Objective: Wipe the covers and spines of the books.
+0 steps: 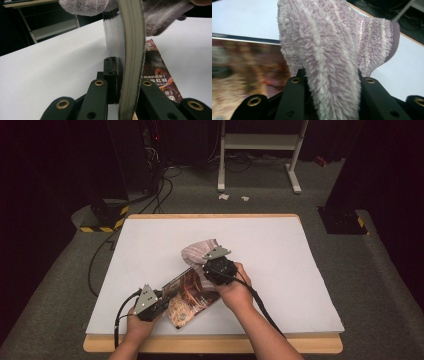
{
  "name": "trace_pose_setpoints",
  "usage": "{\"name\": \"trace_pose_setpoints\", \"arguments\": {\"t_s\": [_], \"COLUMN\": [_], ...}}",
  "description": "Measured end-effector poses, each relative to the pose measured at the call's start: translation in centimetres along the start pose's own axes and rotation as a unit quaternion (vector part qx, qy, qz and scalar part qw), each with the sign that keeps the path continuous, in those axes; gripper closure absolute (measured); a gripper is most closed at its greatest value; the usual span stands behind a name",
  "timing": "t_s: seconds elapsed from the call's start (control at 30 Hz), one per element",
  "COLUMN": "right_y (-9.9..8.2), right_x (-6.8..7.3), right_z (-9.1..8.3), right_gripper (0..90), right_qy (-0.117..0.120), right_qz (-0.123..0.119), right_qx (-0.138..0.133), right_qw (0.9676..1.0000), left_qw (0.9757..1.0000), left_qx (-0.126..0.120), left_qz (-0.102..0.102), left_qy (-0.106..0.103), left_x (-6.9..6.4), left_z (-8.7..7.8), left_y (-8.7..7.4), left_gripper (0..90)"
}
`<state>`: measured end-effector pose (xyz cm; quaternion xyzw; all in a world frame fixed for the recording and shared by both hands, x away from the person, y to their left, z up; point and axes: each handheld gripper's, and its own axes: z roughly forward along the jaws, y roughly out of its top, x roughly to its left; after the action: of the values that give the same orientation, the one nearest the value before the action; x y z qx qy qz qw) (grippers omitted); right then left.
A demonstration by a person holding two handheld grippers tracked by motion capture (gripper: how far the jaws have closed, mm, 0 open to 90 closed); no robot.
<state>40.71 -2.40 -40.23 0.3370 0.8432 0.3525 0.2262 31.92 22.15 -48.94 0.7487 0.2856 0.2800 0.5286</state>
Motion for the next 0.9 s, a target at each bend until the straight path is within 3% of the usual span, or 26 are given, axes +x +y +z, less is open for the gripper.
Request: {"name": "trace_pose_setpoints", "arguments": {"t_s": [0.23, 0.53, 0.67, 0.73, 0.9], "right_y": [-0.7, -1.1, -1.5, -1.7, -2.8], "right_x": [-3.2, -5.9, -7.9, -9.0, -11.8], "right_z": [1.4, 2.7, 3.1, 3.1, 1.6], "right_gripper": [69.2, 69.2, 69.2, 69.2, 69.2], "right_qy": [-0.036, -0.06, -0.086, -0.112, -0.132], "right_qz": [0.028, 0.052, 0.064, 0.061, 0.095], "right_qx": [0.022, 0.041, 0.051, 0.057, 0.059], "right_qw": [0.9987, 0.996, 0.9929, 0.9902, 0.985], "left_qw": [1.0, 1.0, 1.0, 1.0, 1.0], "left_qx": [0.0, 0.0, -0.001, -0.001, -0.001], "left_qz": [0.0, 0.001, 0.002, -0.001, -0.002], "left_qy": [0.001, 0.0, -0.001, -0.001, 0.0], "left_x": [0.0, 0.0, 0.1, 0.2, 0.2], "left_z": [0.0, 0.0, -0.1, -0.1, -0.1], "left_y": [0.0, 0.0, -0.1, -0.2, -0.2], "left_gripper": [83.5, 83.5, 83.5, 83.5, 83.4]}}
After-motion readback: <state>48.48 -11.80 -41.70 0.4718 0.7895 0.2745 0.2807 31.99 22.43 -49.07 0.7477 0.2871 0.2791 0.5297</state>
